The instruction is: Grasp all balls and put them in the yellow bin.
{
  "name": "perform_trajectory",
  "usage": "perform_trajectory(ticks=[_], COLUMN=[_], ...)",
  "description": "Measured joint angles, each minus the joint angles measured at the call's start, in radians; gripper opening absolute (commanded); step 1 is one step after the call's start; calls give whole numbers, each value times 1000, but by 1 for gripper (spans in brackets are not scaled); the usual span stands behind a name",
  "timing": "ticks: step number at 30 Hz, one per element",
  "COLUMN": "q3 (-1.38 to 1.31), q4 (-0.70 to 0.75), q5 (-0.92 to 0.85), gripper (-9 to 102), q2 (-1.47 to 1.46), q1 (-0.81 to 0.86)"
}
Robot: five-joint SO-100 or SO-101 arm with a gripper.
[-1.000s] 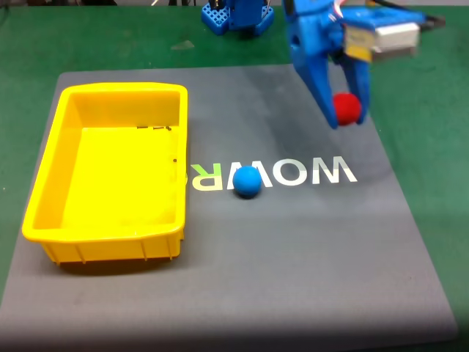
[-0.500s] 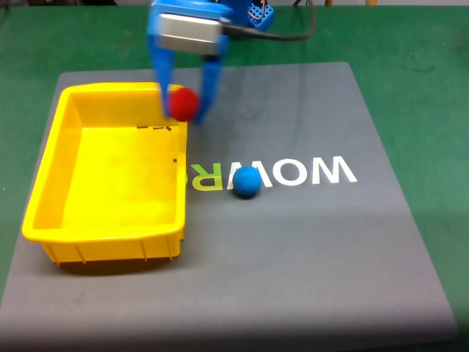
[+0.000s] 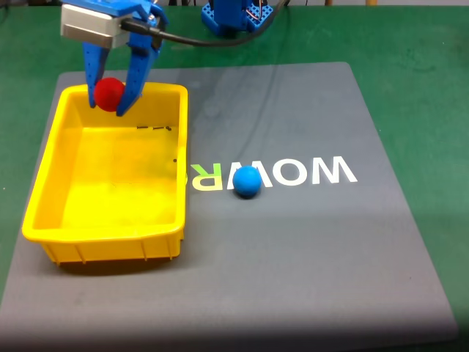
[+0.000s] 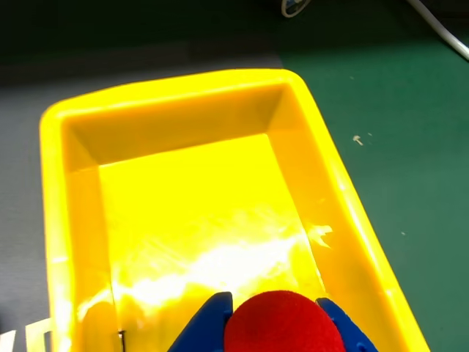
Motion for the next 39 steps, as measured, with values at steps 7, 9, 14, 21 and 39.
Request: perform_trajectory(ticks=[7,9,14,21,39], q3=[-3,-3,-6,-6,-8], q4=[-6,-6,-6,-6,124], q5=[11,12,15,25,63], gripper=[40,40,41,40,38], q2=[-2,-2,-2,-2,5], q1=[5,5,-3,-55,-365])
